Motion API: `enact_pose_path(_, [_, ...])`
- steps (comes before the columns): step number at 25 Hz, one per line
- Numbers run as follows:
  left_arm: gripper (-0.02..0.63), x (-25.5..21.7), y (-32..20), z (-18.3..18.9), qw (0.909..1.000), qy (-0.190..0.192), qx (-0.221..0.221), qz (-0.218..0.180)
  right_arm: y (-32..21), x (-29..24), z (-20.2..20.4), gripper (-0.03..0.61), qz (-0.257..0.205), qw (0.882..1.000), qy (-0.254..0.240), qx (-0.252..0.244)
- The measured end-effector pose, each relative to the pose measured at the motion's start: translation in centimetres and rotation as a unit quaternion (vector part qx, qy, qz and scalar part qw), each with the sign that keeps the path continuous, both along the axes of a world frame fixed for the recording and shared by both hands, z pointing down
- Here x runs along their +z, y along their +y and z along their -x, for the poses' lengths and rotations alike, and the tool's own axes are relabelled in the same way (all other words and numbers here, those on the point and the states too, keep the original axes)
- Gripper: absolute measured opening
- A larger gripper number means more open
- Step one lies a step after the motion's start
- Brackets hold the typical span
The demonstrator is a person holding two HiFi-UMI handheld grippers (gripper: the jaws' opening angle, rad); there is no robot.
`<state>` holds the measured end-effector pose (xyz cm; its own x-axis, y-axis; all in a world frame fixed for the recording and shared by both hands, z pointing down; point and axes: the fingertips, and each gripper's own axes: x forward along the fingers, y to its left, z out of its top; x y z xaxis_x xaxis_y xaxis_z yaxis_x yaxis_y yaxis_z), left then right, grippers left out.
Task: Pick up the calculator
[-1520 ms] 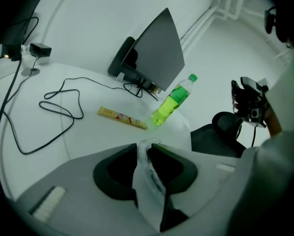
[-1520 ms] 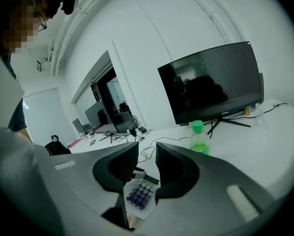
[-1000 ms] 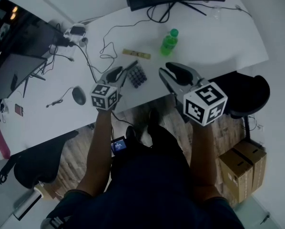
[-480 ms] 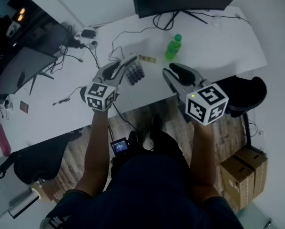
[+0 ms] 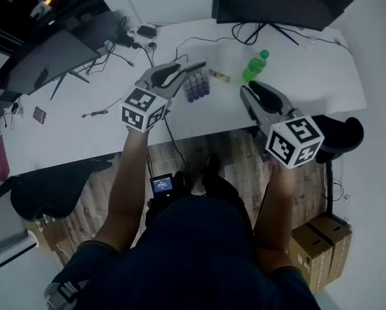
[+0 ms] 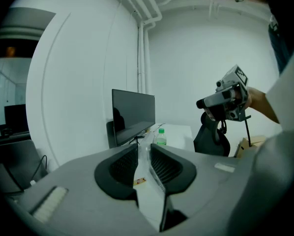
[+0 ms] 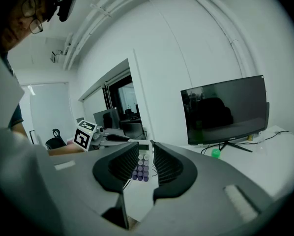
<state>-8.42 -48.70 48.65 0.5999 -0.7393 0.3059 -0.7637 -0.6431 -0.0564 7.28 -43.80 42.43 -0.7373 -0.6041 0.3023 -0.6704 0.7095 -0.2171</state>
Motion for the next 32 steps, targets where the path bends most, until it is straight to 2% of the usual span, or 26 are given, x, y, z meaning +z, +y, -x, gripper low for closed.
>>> enact_pose_path(7, [0.075,-4.0,1.6,1.9,0.9994,-0.006,0.011,-0.031,1.3,-3.4,2.1,0.094,-0.042,0.999,-0.014,-0.016])
enact_pose_path(22, [0.075,-12.6,6.4,4.4,0.9935,-0.018,0.051,-0.1,3.8,-7.9,6.1,0.094,-0.093,0.995,-0.02,-0.026])
enact_pose_path(32, [0.077,-16.9,10.1,5.8,0.9876,-0.005,0.086,-0.131,5.3,-10.0,8.1,0.094,-0.12,0.992,-0.024,-0.02])
